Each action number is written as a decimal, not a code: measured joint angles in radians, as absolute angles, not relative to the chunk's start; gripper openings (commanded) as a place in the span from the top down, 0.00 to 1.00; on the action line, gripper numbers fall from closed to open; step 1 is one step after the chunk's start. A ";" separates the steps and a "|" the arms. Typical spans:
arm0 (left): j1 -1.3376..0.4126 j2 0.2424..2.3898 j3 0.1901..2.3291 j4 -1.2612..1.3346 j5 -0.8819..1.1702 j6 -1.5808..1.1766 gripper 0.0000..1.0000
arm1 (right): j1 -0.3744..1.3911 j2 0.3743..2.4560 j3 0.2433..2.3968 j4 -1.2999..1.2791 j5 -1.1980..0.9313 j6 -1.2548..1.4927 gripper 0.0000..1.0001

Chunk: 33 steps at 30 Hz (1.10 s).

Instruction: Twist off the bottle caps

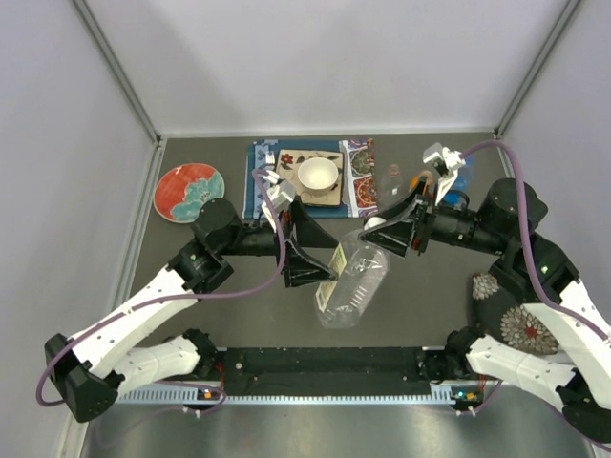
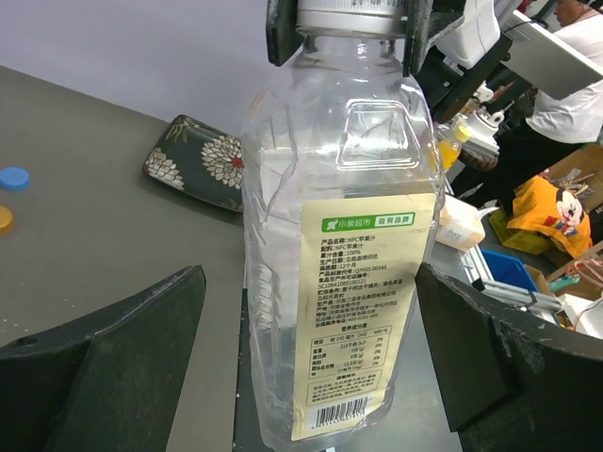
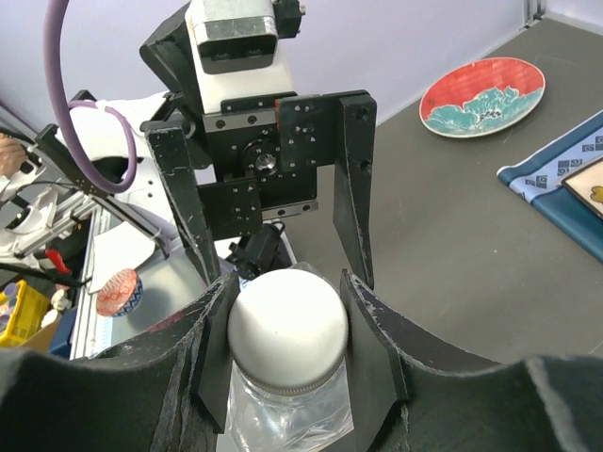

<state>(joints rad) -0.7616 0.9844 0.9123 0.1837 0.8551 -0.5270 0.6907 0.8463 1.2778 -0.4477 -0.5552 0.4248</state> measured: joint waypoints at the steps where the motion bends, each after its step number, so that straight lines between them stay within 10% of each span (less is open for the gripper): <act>1: -0.762 0.986 0.912 0.187 0.861 -0.529 0.01 | 0.691 0.849 1.278 -0.446 -0.555 0.429 1.00; 28: -0.762 0.989 0.873 0.277 0.874 -0.534 0.01 | 0.701 0.854 1.217 -0.206 -0.470 0.579 1.00; 33: -0.767 1.030 0.873 0.307 0.924 -0.547 0.35 | 0.710 0.861 1.204 -0.195 -0.456 0.572 1.00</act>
